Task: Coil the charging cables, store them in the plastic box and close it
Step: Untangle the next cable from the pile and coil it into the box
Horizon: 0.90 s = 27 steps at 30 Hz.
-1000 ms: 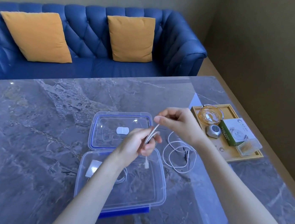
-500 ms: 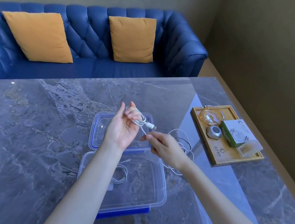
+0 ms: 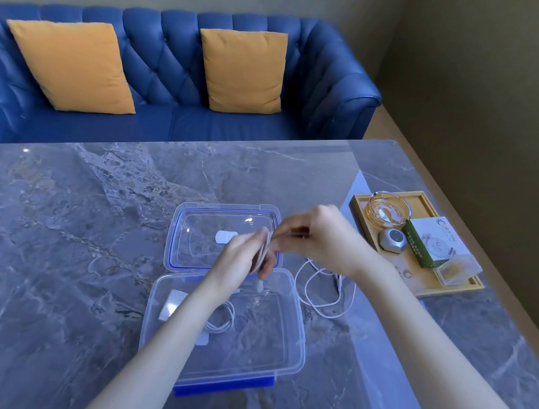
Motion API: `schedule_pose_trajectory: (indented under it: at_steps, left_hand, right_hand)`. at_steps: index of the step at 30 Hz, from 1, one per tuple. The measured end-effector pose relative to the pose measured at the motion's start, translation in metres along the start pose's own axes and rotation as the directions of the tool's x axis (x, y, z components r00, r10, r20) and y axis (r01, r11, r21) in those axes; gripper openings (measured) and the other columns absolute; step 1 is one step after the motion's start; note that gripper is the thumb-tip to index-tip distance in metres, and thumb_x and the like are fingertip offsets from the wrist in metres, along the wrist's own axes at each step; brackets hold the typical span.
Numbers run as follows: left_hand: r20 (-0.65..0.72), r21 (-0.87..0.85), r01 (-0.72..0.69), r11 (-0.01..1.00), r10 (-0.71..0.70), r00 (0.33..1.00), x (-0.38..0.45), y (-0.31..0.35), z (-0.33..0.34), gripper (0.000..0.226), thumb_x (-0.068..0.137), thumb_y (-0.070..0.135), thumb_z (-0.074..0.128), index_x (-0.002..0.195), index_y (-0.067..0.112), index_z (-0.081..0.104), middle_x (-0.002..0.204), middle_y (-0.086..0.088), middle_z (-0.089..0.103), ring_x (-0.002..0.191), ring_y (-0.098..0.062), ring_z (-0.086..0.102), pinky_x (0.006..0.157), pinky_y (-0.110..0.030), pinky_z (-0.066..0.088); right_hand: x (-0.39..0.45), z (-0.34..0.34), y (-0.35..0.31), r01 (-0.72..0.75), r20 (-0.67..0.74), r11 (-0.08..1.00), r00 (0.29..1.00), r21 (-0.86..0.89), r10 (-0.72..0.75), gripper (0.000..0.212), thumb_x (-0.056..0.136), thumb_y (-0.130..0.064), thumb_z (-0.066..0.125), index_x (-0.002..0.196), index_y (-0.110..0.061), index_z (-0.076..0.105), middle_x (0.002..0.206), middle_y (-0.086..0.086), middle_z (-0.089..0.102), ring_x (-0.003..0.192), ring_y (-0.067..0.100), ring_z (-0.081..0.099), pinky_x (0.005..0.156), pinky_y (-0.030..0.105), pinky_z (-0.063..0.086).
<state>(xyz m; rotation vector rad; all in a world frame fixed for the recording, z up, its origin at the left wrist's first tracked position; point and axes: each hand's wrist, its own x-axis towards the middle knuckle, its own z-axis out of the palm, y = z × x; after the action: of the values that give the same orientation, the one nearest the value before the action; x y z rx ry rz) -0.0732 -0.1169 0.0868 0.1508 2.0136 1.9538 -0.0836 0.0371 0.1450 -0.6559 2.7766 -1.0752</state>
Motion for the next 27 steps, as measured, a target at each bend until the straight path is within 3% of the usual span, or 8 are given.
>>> schedule_pose_trajectory:
  at_steps: [3,6,10,13,16,20,23,27]
  left_hand:
    - [0.135,-0.202,0.152,0.968,-0.127,0.983,-0.004,0.006,-0.001,0.051,0.097,0.031,0.026,0.064,0.005,0.054,0.033,0.005,0.036,0.032,-0.008,0.031,0.038,-0.017,0.028]
    - [0.292,-0.476,0.299,0.827,-0.172,0.941,-0.007,0.016,-0.008,0.048,0.087,0.037,0.034,0.050,0.013,0.054,0.030,0.011,0.025,0.027,-0.003,0.022,0.032,-0.015,0.021]
    - [0.508,-0.791,0.413,0.452,0.108,0.854,-0.003,0.020,-0.021,0.037,0.091,0.029,0.041,0.068,0.006,0.059,0.045,0.002,0.029,0.041,-0.011,0.027,0.043,-0.023,0.035]
    - [0.281,-0.913,0.245,0.327,0.067,0.957,0.008,0.017,-0.020,0.042,0.094,0.028,0.033,0.067,0.006,0.057,0.040,0.001,0.038,0.038,-0.009,0.031,0.043,-0.021,0.037]
    - [0.014,-0.871,0.042,0.489,-0.061,0.998,0.014,0.017,-0.015,0.044,0.098,0.034,0.025,0.066,0.013,0.048,0.036,0.007,0.034,0.033,-0.005,0.032,0.036,-0.015,0.031]
    - [-0.141,-0.784,-0.019,0.621,-0.148,0.979,0.019,0.006,-0.008,0.043,0.098,0.038,0.025,0.074,0.012,0.048,0.040,0.009,0.034,0.036,-0.006,0.032,0.041,-0.016,0.030]
    - [-0.213,-0.723,-0.058,0.689,-0.142,0.967,0.020,0.002,-0.007,0.041,0.099,0.035,0.028,0.077,0.010,0.051,0.041,0.009,0.035,0.039,-0.006,0.033,0.048,-0.018,0.028]
    - [-0.297,-0.613,-0.111,0.782,-0.099,0.950,0.025,-0.005,-0.015,0.038,0.100,0.030,0.027,0.080,0.008,0.051,0.041,0.010,0.039,0.040,-0.006,0.036,0.056,-0.022,0.027]
  right_hand:
    - [0.004,-0.004,0.007,-0.015,-0.063,0.981,0.998,0.191,0.028,0.008,0.075,-0.023,0.074,0.080,-0.016,0.076,0.067,0.013,0.069,0.056,0.008,0.046,0.058,0.020,0.041]
    - [0.003,0.004,0.017,-0.033,-0.109,0.920,0.991,0.390,0.082,0.013,0.076,-0.018,0.073,0.087,-0.010,0.076,0.076,0.002,0.072,0.066,0.000,0.055,0.068,0.018,0.046]
    - [-0.001,0.028,0.028,-0.077,-0.121,0.864,0.980,0.497,0.157,0.016,0.085,-0.015,0.063,0.098,-0.018,0.072,0.050,-0.015,0.051,0.048,0.001,0.039,0.053,0.009,0.035]
    - [-0.010,0.050,0.026,-0.194,0.015,0.827,0.975,0.527,0.220,0.019,0.092,-0.018,0.054,0.101,-0.029,0.067,0.041,-0.010,0.044,0.042,0.004,0.032,0.043,0.012,0.030]
    - [-0.016,0.065,0.021,-0.284,0.159,0.824,0.959,0.490,0.236,0.018,0.095,-0.017,0.046,0.098,-0.019,0.064,0.049,-0.005,0.044,0.042,0.007,0.034,0.042,0.012,0.031]
    - [-0.016,0.066,0.012,-0.367,0.302,0.787,0.923,0.496,0.240,0.018,0.093,-0.009,0.045,0.096,0.004,0.058,0.053,0.000,0.045,0.037,0.004,0.036,0.040,0.014,0.031]
    - [-0.017,0.064,0.010,-0.471,0.413,0.635,0.875,0.612,0.250,0.019,0.090,-0.013,0.056,0.089,0.006,0.061,0.050,-0.003,0.052,0.038,0.010,0.041,0.041,0.019,0.033]
    - [-0.022,0.064,0.011,-0.594,0.541,0.321,0.804,0.738,0.246,0.013,0.091,-0.013,0.053,0.088,-0.010,0.065,0.049,-0.006,0.053,0.043,0.007,0.049,0.049,0.020,0.048]
